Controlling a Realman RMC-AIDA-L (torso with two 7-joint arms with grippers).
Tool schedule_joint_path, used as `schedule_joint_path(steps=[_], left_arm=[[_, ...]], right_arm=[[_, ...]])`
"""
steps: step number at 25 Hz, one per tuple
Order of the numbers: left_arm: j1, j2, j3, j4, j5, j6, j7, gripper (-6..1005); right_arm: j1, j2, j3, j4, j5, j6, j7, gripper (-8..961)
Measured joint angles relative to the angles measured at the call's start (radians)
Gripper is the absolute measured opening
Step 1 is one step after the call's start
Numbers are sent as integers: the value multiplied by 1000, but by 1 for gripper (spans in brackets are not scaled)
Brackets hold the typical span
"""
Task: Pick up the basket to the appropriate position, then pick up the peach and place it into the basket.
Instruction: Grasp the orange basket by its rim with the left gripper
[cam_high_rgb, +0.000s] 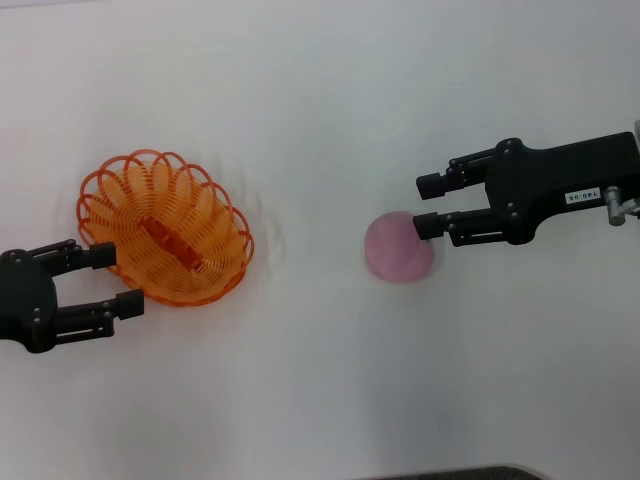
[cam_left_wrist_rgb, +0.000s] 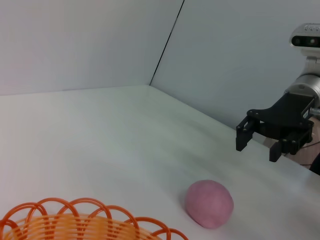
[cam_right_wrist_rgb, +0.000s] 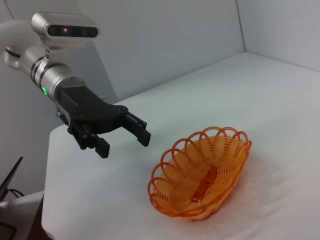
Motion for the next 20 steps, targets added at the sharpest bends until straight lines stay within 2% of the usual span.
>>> schedule_joint_path(steps=[11, 20], left_arm=[[-4, 0, -11, 11, -5, 13, -18, 812], [-62, 16, -23, 148, 0, 42, -233, 802]], right_arm=[[0, 1, 0, 3, 0, 4, -2, 552], [0, 2, 0, 3, 4, 7, -3, 550]])
